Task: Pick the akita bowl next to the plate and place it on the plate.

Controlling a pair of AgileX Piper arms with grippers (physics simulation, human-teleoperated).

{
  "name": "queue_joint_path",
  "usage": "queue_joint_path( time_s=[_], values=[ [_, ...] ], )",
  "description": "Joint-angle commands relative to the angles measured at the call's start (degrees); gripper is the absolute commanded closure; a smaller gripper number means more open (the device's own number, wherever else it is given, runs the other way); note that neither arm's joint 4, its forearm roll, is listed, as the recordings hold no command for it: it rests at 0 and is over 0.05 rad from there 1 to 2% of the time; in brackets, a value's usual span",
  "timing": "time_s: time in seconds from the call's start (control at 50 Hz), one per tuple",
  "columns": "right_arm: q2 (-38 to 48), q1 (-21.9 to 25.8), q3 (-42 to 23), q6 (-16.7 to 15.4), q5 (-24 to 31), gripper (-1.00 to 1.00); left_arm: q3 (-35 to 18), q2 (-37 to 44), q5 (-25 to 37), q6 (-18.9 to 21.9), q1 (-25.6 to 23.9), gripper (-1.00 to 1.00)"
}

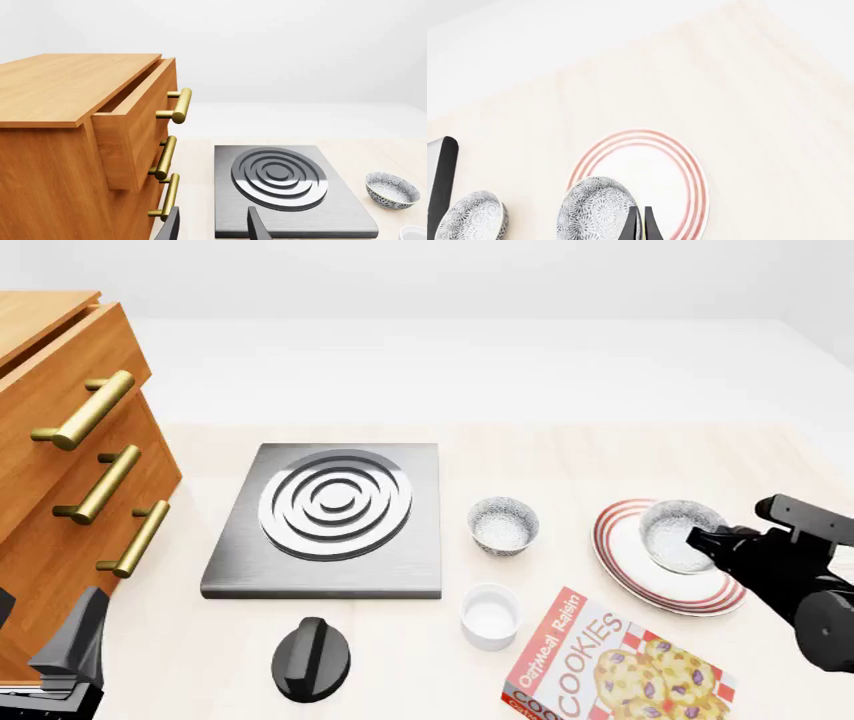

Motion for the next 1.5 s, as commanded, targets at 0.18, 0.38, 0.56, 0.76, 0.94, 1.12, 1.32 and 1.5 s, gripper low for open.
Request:
queue_joint_path(
  time_s=[0.18,0.38,0.56,0.76,0.94,1.12,1.32,1.5],
  values=[
    [3.86,-0.41,-0.34,-0.63,-2.58,1.0,0.0,0.0,0.0,0.0,0.0,-1.0],
    [6.07,-0.66,-0.86,-1.09,-3.52,1.0,0.0,0.0,0.0,0.0,0.0,-1.0],
    [7.97,-0.89,-1.33,-1.46,-4.37,1.0,0.0,0.0,0.0,0.0,0.0,-1.0],
    [9.64,-0.91,-1.71,-1.68,-5.24,1.0,0.0,0.0,0.0,0.0,0.0,-1.0],
    [11.11,-0.94,-2.09,-1.86,-6.0,1.0,0.0,0.0,0.0,0.0,0.0,-1.0],
    [12.63,-1.07,-2.43,-2.14,-6.79,1.0,0.0,0.0,0.0,0.0,0.0,-1.0],
    [13.49,-1.17,-2.63,-2.36,-7.12,1.0,0.0,0.0,0.0,0.0,0.0,-1.0],
    [13.62,-1.58,-2.8,-2.58,-6.95,1.0,0.0,0.0,0.0,0.0,0.0,-1.0]
  ],
)
